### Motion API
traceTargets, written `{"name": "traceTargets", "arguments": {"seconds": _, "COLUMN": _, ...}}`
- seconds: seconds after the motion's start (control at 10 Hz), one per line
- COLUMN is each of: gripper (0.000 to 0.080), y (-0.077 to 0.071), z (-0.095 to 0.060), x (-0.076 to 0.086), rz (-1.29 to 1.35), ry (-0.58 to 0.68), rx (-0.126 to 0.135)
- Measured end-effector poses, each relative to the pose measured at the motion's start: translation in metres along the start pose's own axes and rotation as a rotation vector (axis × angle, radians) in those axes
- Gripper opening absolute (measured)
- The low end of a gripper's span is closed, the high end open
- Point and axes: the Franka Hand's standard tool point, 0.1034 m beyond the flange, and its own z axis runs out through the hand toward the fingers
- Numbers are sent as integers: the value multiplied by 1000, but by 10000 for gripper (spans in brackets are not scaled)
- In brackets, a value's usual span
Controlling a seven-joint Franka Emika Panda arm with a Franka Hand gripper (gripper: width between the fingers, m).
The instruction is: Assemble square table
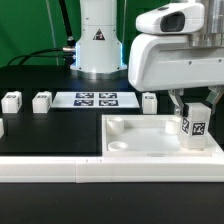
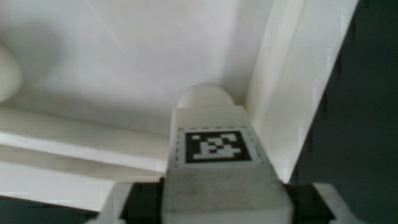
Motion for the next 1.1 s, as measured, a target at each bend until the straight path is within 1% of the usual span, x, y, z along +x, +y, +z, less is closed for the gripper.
{"name": "traceTargets", "arguments": {"seconds": 0.3, "gripper": 291, "y": 0, "z": 0, "x": 0, "rz": 34, "ry": 1, "rx": 1}}
{"name": "traceTargets", "arguments": {"seconds": 0.4, "gripper": 291, "y": 1, "z": 1, "x": -1, "rz": 95, "ry": 11, "rx": 1}}
{"name": "traceTargets", "arguments": {"seconds": 0.6, "gripper": 291, "y": 0, "z": 1, "x": -2, "rz": 323, "ry": 21, "rx": 4}}
{"name": "traceTargets", "arguments": {"seconds": 0.8, "gripper": 291, "y": 0, "z": 2, "x": -1, "rz": 513, "ry": 24, "rx": 20}}
{"name": "traceTargets", "arguments": {"seconds": 1.1, "gripper": 291, "y": 0, "z": 2, "x": -2, "rz": 777, "ry": 32, "rx": 20}}
